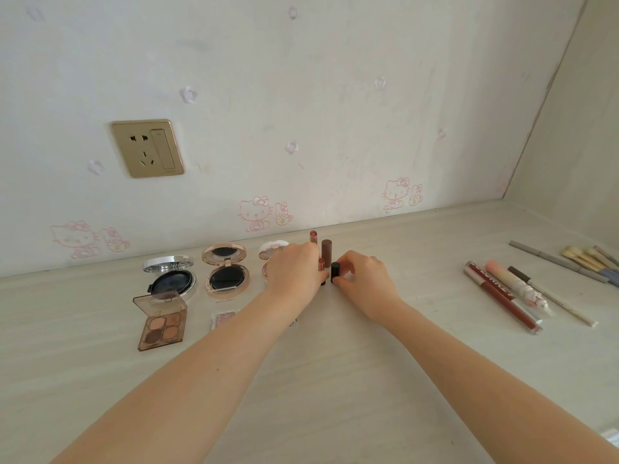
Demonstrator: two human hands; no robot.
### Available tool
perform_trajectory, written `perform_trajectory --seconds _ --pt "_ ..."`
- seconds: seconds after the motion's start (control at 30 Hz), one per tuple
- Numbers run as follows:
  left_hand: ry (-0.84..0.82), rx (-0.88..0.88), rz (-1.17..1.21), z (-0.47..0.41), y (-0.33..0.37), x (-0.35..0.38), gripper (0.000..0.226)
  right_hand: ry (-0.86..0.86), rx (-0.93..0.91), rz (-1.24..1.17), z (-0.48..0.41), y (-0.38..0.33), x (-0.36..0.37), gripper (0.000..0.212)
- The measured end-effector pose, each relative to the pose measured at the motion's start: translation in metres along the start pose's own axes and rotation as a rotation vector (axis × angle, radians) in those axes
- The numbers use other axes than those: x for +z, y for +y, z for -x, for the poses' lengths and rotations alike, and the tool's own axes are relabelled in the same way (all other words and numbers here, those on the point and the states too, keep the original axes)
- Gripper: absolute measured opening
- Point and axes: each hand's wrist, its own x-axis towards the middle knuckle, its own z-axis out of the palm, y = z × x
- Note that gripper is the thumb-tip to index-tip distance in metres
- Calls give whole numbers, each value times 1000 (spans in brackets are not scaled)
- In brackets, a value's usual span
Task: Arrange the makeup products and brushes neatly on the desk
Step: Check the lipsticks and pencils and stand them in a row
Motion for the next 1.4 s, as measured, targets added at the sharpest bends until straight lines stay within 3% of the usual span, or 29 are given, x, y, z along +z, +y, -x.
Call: perform_trajectory --seconds 0.5,1.03,1.4 --pt "11 -63 68 -4 -1 2 18 26 17 171 -10 1 9 18" --pt "-4 -32 17 0 2 -4 20 12 -45 185 7 11 -6 38" --pt "182 95 -82 19 4 -19 20 15 -89 269 45 20 -46 36"
